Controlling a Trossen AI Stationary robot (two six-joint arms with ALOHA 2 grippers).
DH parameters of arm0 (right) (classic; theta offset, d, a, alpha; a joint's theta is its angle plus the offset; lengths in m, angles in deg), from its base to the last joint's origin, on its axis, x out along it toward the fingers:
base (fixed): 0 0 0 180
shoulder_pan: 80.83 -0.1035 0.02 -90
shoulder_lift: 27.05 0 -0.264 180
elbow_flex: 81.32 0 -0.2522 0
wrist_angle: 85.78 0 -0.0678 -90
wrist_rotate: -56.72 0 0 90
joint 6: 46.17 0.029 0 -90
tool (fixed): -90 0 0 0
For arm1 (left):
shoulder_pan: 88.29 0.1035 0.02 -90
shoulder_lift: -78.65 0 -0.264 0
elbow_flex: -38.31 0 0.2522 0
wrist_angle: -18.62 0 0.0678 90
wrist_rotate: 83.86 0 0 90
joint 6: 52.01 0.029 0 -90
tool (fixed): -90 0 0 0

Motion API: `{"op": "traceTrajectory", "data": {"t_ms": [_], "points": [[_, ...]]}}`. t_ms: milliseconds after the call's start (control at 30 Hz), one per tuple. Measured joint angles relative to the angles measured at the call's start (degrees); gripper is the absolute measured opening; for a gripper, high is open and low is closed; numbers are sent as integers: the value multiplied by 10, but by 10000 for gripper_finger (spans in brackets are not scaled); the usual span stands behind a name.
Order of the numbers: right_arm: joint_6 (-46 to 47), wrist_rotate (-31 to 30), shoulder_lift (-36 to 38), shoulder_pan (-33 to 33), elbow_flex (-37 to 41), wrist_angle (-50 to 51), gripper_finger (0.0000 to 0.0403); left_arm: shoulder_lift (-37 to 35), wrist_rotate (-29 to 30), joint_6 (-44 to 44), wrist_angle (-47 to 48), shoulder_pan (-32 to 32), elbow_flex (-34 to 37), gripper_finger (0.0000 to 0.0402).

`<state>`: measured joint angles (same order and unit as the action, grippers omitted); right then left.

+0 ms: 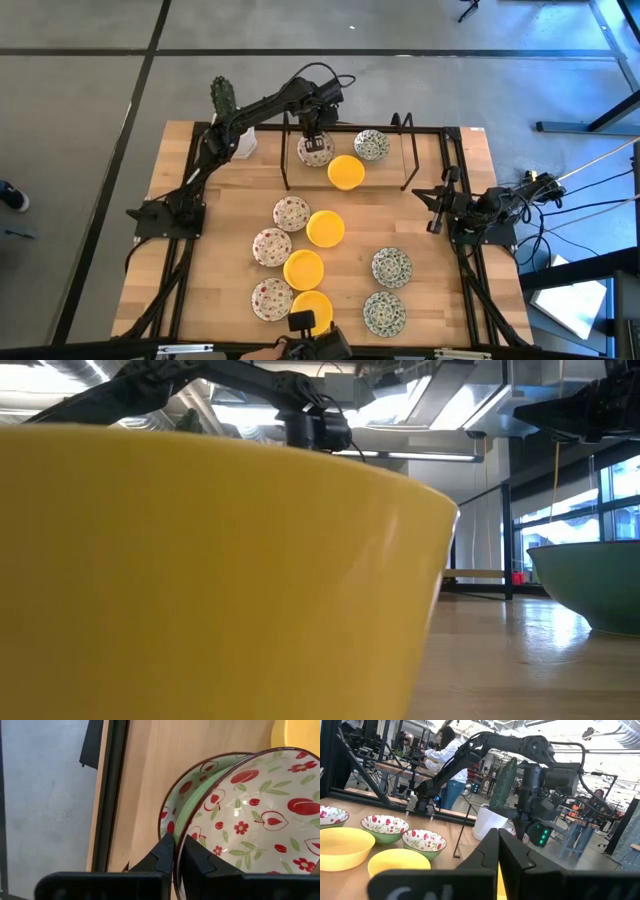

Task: Pick & Place Mini bowls
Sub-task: Stack the green patterned bowl on the green patterned bowl on the shelf

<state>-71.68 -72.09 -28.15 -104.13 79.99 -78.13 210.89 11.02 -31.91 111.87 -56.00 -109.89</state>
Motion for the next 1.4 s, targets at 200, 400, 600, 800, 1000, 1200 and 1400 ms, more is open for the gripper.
{"op": "traceTrajectory", "data": {"t_ms": [200, 400, 600, 800, 1000, 1200, 1400], "points": [[0, 0, 0, 0, 0, 0, 10, 0, -23, 1, -4, 0, 0, 15], [0, 0, 0, 0, 0, 0, 10, 0, -23, 11, -13, 0, 0, 21], [0, 0, 0, 0, 0, 0, 10, 0, -25, 17, -16, 0, 0, 27], [0, 0, 0, 0, 0, 0, 10, 0, -31, 17, -16, 0, 0, 28], [0, 0, 0, 0, 0, 0, 10, 0, -31, 17, -16, -2, 0, 29], [0, 0, 0, 0, 0, 0, 10, 0, -28, 17, -15, -2, 0, 33], [0, 0, 0, 0, 0, 0, 10, 17, -13, 17, -14, -2, 0, 73]]}}
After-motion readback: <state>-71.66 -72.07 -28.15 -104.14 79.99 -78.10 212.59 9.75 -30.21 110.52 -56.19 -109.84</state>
